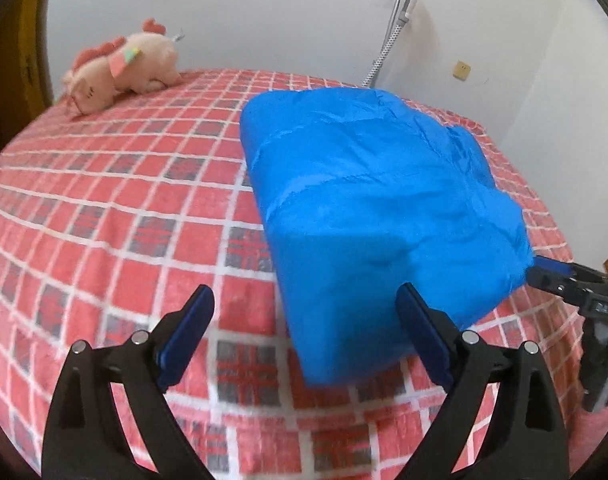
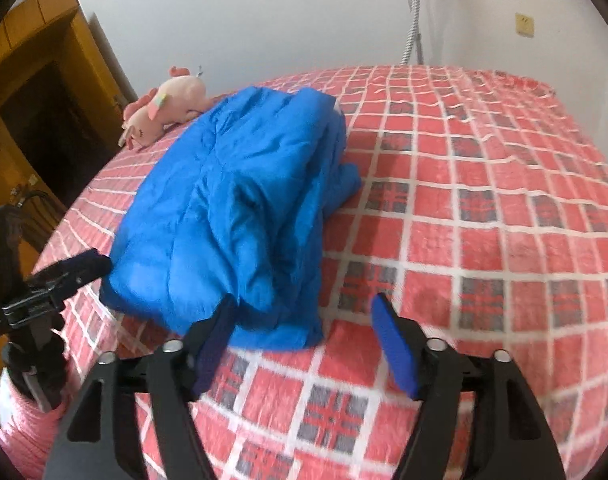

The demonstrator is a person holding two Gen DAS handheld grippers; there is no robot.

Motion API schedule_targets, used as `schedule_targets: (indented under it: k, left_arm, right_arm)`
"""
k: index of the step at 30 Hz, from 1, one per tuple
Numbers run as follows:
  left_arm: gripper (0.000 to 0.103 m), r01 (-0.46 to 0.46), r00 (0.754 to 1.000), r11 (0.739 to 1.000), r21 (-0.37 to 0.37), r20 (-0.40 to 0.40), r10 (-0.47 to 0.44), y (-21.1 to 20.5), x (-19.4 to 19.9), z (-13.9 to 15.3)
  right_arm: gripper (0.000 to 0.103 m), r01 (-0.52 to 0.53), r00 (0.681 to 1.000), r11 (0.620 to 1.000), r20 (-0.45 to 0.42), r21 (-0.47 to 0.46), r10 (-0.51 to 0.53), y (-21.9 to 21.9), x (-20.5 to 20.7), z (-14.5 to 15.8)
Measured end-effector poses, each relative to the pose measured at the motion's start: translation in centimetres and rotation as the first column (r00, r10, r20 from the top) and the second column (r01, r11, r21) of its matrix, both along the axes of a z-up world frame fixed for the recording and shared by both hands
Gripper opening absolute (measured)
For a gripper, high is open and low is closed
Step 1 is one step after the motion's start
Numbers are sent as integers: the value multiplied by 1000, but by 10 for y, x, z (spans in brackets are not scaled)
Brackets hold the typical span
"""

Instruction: Fold large clothes

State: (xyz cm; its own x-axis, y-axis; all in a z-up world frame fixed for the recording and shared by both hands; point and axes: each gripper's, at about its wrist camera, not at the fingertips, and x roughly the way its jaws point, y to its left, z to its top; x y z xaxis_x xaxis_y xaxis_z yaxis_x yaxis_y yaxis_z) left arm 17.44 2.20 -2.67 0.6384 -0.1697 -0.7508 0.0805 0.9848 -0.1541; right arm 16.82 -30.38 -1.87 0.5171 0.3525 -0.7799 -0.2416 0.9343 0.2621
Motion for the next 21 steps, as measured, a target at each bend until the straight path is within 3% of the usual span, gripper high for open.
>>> schedule_targets:
  k: [3, 6, 12, 21]
  left_arm:
    - [92, -1, 1000, 1000, 26, -9, 1, -6, -15, 3]
    - [95, -12, 1000, 999, 33, -22, 13, -9, -24, 1]
    - [96, -61, 998, 998, 10, -9, 61, -3, -46, 4]
    - [98, -76, 997, 993, 91, 40, 72, -10, -77, 18]
  right_arm:
    - [94, -3, 1000, 1000, 13, -2, 3, 4, -19, 2]
    - [99, -1, 999, 1000, 45, -17, 2, 8, -36, 6]
    - [99, 41, 995, 993, 92, -115, -30, 19, -64, 13]
    - [99, 13, 997, 998, 77, -54, -9, 24, -90, 21]
